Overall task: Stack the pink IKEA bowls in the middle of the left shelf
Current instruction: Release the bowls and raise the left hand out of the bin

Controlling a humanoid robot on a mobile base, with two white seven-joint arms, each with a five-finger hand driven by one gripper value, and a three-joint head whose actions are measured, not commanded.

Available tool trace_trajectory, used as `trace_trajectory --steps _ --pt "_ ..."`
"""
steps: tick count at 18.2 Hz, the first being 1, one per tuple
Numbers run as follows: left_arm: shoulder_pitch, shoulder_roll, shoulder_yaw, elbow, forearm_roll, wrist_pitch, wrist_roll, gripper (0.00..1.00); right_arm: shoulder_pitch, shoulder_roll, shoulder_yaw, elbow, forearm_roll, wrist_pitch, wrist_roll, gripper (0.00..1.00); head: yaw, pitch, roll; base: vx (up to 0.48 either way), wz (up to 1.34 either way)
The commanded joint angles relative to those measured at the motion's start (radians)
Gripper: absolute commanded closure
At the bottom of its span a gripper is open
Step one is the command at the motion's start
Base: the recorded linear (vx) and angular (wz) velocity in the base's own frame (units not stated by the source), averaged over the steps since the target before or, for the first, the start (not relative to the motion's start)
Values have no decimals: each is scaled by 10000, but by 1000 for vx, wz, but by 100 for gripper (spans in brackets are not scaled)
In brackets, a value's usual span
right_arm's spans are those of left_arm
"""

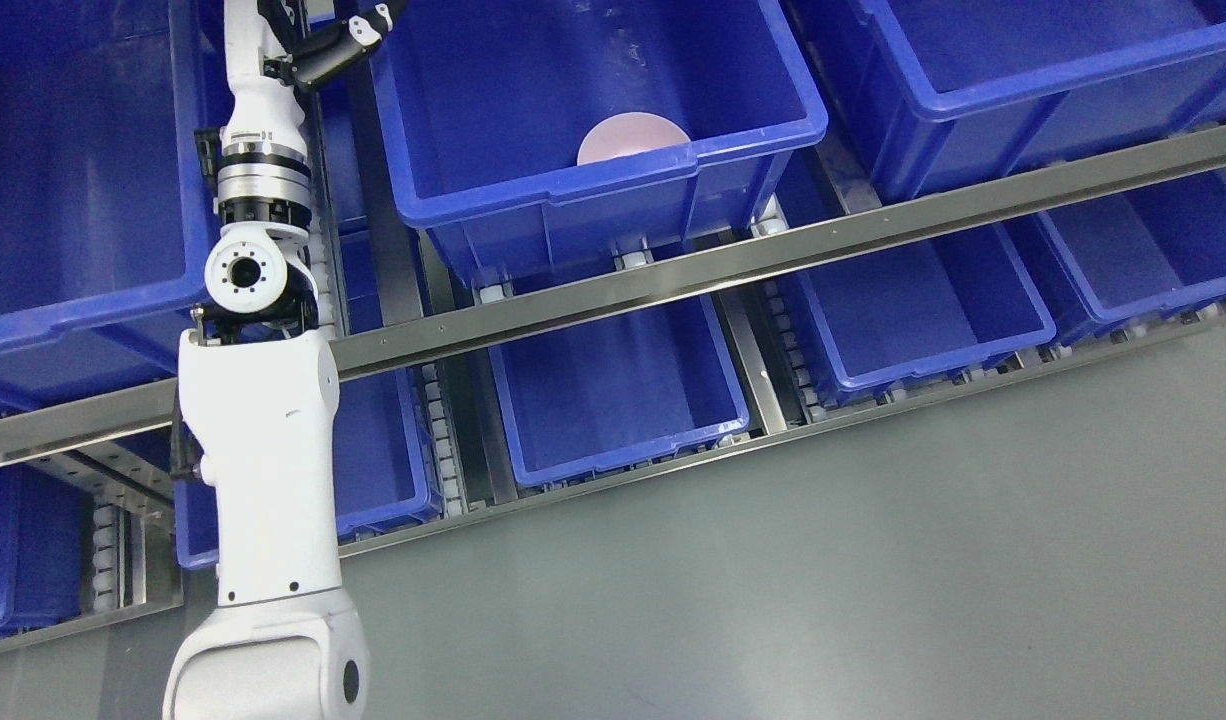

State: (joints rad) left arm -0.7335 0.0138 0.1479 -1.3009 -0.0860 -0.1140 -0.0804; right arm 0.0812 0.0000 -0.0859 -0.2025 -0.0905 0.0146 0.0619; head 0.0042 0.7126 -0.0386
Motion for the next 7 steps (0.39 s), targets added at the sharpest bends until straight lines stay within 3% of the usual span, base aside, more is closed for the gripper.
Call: trace_trajectory --steps 1,7 --pt "846 36 -497 -1733 369 52 37 0 1 -174 0 0 0 7 -5 0 0 0 0 -208 64" --pt "877 36 -513 -1687 384 21 7 0 1 -174 0 0 0 7 -5 0 0 0 0 -235 0"
